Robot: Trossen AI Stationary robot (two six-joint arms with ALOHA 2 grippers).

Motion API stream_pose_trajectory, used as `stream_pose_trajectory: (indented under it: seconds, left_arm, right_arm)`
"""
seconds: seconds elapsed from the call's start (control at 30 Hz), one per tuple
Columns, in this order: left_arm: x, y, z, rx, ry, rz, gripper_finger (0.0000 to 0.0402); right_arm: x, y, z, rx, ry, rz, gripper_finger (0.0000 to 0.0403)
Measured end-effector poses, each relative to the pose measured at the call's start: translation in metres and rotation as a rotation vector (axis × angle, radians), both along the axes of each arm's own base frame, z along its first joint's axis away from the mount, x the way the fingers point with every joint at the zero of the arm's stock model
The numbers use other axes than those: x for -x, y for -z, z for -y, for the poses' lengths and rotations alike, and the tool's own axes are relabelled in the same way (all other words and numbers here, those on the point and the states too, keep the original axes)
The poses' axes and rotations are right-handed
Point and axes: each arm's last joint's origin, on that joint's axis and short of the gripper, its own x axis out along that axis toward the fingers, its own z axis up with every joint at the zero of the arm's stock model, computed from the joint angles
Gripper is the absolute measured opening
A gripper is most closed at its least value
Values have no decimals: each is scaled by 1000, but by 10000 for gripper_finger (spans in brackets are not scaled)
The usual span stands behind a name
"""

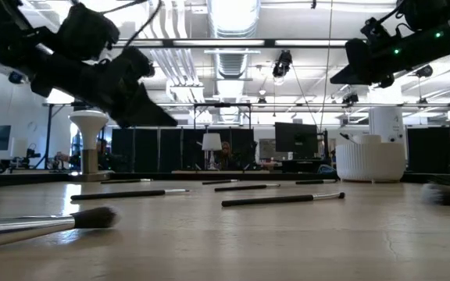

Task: Put items in baskets/containers
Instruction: Put the brown liner brush into the white organizer

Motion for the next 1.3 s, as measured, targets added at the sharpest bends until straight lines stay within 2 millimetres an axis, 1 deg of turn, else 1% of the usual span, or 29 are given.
stream_pose_trajectory:
  seconds: [0.17,0.23,0.43,0.57,0.63,0.73,0.87,1.0,1.13,1.3]
  left_arm:
    - [-2,4,20,46,-27,-197,8]
    - [-2,4,26,73,-41,-243,17]
    - [-4,0,34,167,-100,-265,57]
    - [-8,-4,34,162,-157,-278,80]
    - [-14,-4,36,171,-158,-287,86]
    - [-29,-4,42,182,-134,-315,89]
    - [-50,3,51,155,-120,-425,90]
    - [-66,6,54,135,-130,-502,90]
    - [-75,5,55,136,-133,-506,90]
    - [-75,6,55,154,-148,-529,90]
  right_arm:
    - [0,2,0,-2,-2,-4,8]
    - [0,3,0,-4,-1,-3,8]
    - [0,3,0,-6,-1,0,8]
    - [0,3,0,-7,-2,1,8]
    - [0,3,0,-7,-2,0,8]
    - [0,3,0,-8,-3,-2,8]
    - [0,4,0,-8,-4,-2,8]
    - [0,4,0,-9,-4,-2,8]
    - [0,4,0,-9,-4,-3,8]
    - [0,4,0,-9,-4,-3,8]
